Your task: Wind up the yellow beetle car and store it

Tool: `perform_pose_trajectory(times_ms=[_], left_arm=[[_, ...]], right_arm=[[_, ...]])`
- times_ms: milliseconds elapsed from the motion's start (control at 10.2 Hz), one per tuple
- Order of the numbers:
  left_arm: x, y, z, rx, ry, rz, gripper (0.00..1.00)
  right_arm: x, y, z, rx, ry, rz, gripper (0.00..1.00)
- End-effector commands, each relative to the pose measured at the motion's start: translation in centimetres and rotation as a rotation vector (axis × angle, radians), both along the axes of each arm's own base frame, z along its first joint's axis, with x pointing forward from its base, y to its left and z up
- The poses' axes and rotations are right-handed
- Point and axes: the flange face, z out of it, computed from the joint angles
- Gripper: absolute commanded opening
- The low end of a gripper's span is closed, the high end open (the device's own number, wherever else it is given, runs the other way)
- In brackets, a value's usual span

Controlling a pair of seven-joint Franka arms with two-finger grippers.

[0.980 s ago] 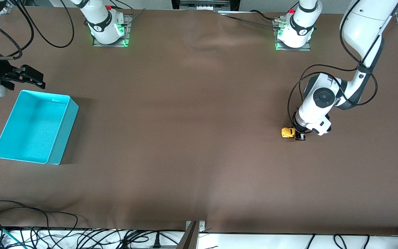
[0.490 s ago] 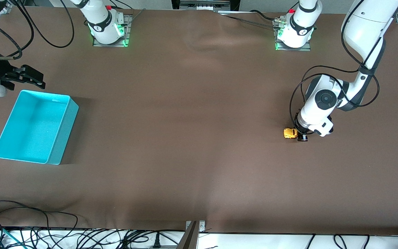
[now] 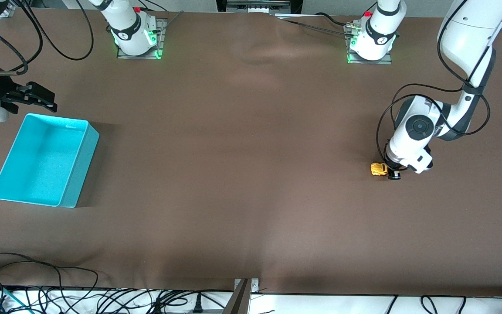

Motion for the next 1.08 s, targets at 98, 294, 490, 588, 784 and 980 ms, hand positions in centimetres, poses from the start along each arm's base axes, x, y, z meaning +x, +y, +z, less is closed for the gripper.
perform_pose_trajectory(times_ms=[98, 294, 490, 588, 784, 980], left_arm=[[1.6, 3.1, -3.7, 0.031, -0.008, 0.008, 0.0], [1.6, 4.6, -4.4, 0.056, -0.002, 0.01, 0.0], [1.9, 5.5, -4.3, 0.069, -0.009, 0.004, 0.0], [1.9, 5.5, -4.3, 0.069, -0.008, 0.005, 0.0], [1.9, 5.5, -4.3, 0.069, -0.009, 0.004, 0.0], [1.9, 5.3, -4.3, 0.068, -0.008, 0.003, 0.56]], right_arm=[[0.2, 0.1, 0.6, 0.013, -0.009, -0.016, 1.0], [0.2, 0.1, 0.6, 0.013, -0.009, -0.016, 1.0], [0.2, 0.1, 0.6, 0.013, -0.009, -0.016, 1.0], [0.2, 0.1, 0.6, 0.013, -0.009, -0.016, 1.0], [0.2, 0.1, 0.6, 0.013, -0.009, -0.016, 1.0], [0.2, 0.1, 0.6, 0.013, -0.009, -0.016, 1.0]])
